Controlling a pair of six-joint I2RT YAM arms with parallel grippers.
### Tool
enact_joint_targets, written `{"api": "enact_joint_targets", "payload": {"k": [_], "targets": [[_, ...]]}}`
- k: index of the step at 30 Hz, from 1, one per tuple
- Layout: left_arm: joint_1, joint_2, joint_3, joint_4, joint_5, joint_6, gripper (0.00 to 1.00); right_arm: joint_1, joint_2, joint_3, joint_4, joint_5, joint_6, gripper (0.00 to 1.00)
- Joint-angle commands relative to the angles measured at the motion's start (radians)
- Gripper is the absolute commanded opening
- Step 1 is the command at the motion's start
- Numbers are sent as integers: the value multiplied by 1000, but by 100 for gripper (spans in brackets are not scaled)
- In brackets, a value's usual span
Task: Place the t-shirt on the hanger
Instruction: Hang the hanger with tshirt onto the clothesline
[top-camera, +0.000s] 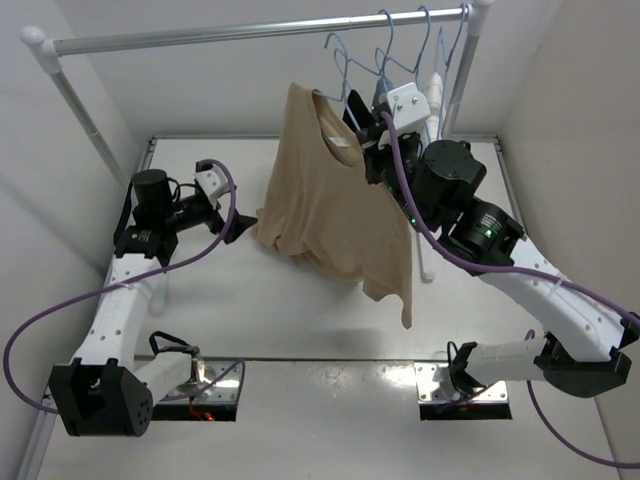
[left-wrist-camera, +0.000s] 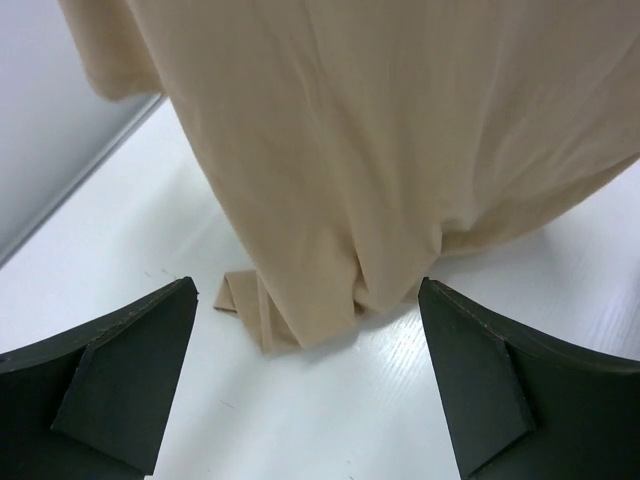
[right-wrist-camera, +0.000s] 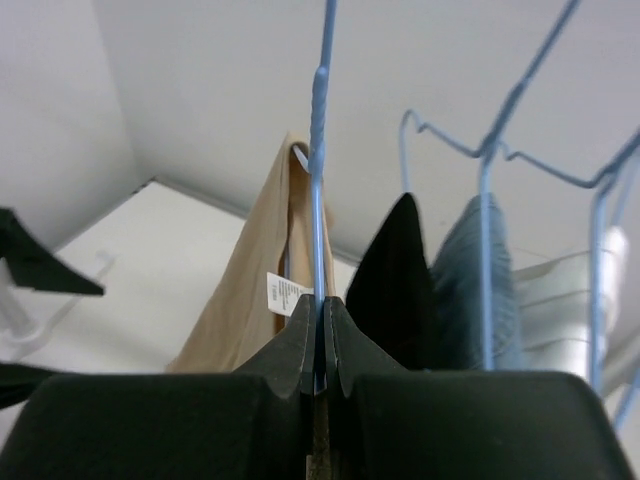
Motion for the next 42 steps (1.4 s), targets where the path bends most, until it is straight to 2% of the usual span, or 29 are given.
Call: {"api": "enact_joint_targets", "payload": {"k": [1, 10, 19, 30, 39, 40, 42], "targets": [[11, -19, -20, 19, 10, -13, 99, 5, -35, 27, 160, 138, -94, 0], [11, -19, -29, 10, 10, -4, 99, -4, -45, -17, 316, 221, -186, 0], [11, -10, -38, 10, 19, 5, 99, -14, 56, 13, 408, 309, -277, 0], [11, -19, -57, 10, 29, 5, 99, -23, 85, -17, 399, 319, -255, 0], [11, -19, -66, 10, 38, 5, 99, -23, 56, -39, 311, 295, -197, 0], [11, -19, -66, 10, 38, 5, 99, -23, 47, -30, 300, 295, -186, 1], [11, -28, -75, 10, 38, 5, 99, -23, 47, -19, 283, 295, -172, 12]]}}
